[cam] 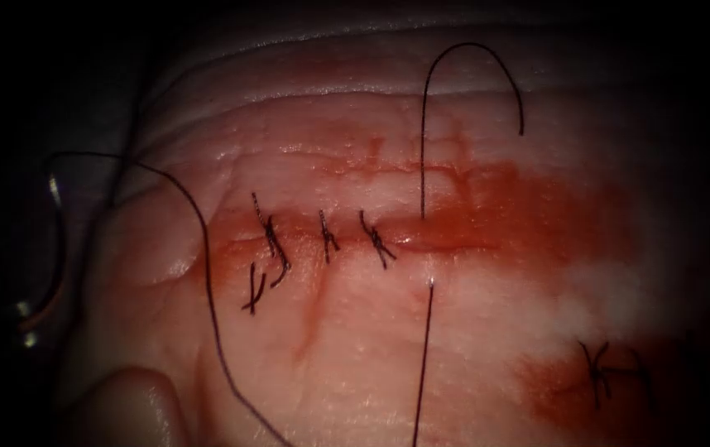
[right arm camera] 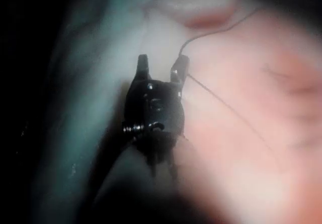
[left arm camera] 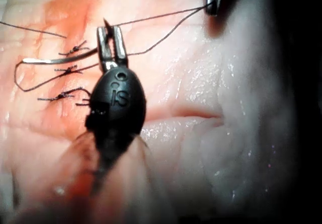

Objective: Wound Closure
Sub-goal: With the right hand, pull the suture through until only a short tail remains, then adjust the suture tail sticking out of the top of the wound.

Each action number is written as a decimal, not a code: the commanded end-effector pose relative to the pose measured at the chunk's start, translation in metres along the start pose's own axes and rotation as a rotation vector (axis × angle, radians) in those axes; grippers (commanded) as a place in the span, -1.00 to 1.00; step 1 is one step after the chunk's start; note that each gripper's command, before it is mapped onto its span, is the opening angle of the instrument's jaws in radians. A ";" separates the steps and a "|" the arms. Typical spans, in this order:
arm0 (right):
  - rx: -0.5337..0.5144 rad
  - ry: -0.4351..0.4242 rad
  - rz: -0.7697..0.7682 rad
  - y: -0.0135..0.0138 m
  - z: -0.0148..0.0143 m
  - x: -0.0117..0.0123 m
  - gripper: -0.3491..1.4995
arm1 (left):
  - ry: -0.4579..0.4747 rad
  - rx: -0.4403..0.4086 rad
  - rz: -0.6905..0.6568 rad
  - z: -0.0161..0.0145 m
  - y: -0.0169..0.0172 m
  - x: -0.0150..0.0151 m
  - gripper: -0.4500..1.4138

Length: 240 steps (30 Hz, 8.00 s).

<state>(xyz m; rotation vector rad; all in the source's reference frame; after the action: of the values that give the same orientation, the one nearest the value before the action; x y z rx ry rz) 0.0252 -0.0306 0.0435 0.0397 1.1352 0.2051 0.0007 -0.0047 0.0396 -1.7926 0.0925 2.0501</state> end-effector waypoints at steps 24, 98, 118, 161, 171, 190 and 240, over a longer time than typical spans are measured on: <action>-0.126 -0.015 -0.032 0.0143 0.0054 -0.0116 0.49 | -0.035 0.108 -0.004 -0.0028 -0.0035 -0.0016 -1.00; 0.073 0.041 0.050 -0.0018 0.0016 -0.0008 0.31 | -0.027 0.100 0.013 -0.0004 -0.0025 -0.0036 -1.00; -0.255 0.086 0.787 0.0134 -0.0067 -0.0106 0.29 | -0.028 0.095 0.019 0.0005 -0.0024 -0.0045 -1.00; -0.327 0.133 1.451 0.0243 0.0014 -0.0213 0.12 | -0.053 0.025 0.011 0.0053 0.0003 -0.0083 -1.00; -0.284 0.157 1.528 0.0244 0.0019 -0.0214 0.18 | -0.052 0.024 0.010 0.0053 0.0003 -0.0083 -1.00; -0.264 0.187 1.555 0.0253 0.0041 -0.0208 -0.33 | -0.052 0.023 0.010 0.0052 0.0002 -0.0083 -1.00; -0.271 -0.149 0.971 0.0301 0.0045 -0.0123 -1.00 | -0.076 -0.007 0.027 0.0073 0.0016 -0.0099 -1.00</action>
<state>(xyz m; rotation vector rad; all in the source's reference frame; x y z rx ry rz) 0.0192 -0.0028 0.0600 0.3598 0.8533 1.1970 -0.0052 -0.0062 0.0494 -1.7234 0.0893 2.1378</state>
